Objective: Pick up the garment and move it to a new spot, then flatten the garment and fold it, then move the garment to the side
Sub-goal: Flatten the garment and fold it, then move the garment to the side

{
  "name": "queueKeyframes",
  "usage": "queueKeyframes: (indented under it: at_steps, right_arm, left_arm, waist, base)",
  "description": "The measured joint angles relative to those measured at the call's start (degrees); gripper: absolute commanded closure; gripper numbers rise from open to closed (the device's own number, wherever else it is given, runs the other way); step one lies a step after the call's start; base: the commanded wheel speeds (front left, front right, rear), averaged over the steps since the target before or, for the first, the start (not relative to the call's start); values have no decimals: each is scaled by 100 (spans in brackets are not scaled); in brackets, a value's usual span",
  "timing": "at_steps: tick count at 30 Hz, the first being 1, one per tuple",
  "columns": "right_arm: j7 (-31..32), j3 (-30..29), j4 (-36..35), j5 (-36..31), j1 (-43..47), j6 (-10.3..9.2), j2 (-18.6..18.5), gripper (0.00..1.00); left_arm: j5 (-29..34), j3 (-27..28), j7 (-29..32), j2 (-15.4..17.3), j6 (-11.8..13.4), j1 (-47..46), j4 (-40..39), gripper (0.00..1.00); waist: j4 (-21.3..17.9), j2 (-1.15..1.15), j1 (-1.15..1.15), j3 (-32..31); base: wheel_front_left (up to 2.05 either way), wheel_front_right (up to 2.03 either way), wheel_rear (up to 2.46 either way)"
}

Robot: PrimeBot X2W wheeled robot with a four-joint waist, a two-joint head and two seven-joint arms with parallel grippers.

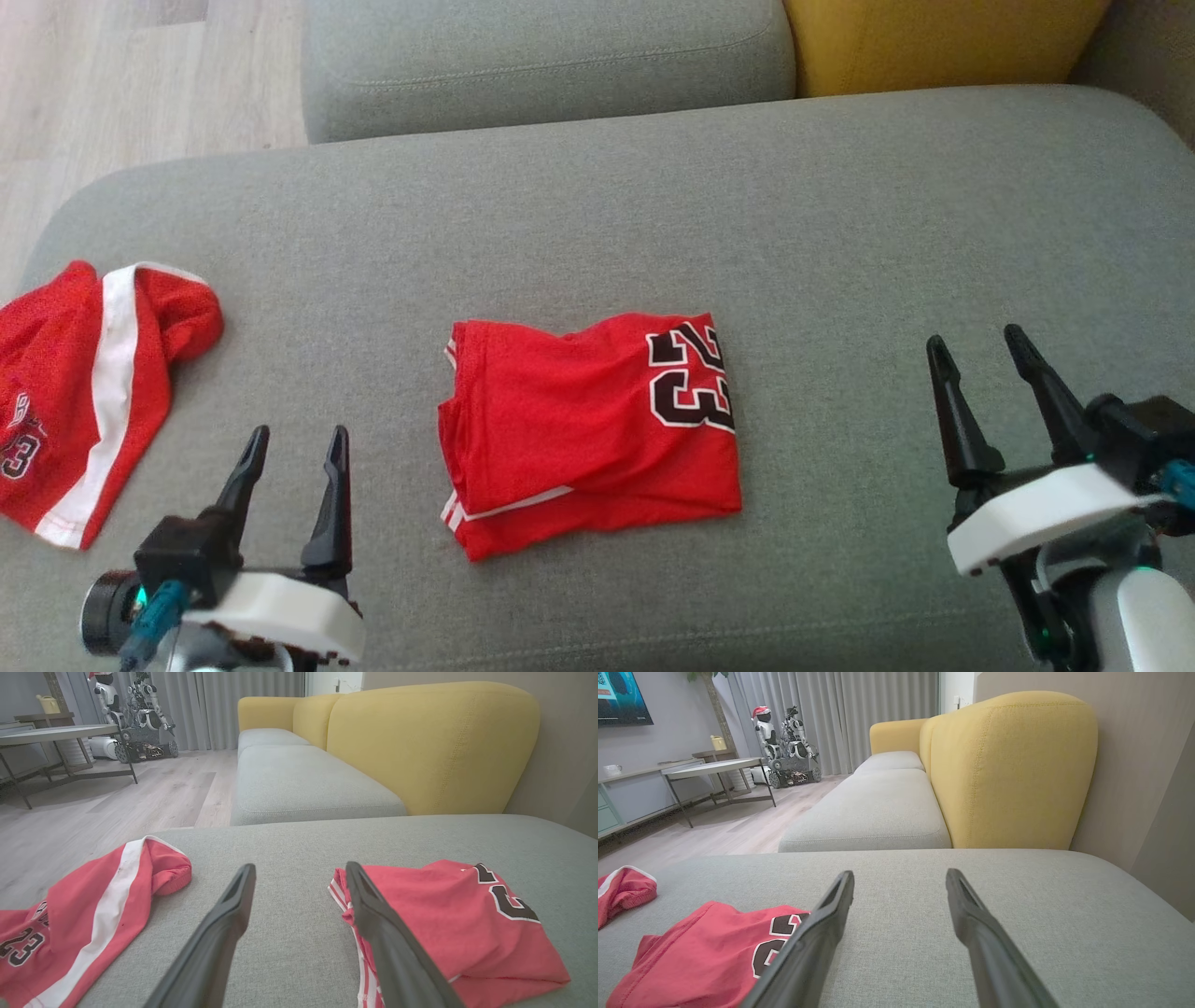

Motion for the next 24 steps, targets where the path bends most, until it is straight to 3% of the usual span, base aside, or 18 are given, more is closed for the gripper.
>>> queueKeyframes:
  at_steps: [19,24]
  right_arm:
    - [-9,-94,70,10,-28,0,56,0]
    - [-120,-79,375,60,-200,0,142,0]
  left_arm:
    - [-30,-65,1,2,7,-51,-23,0]
    - [-78,-65,-40,-1,5,-309,-62,0]
  waist:
    - [107,0,0,152]
    - [255,0,0,339]
  base:
    - [0,0,0]
    - [0,0,0]
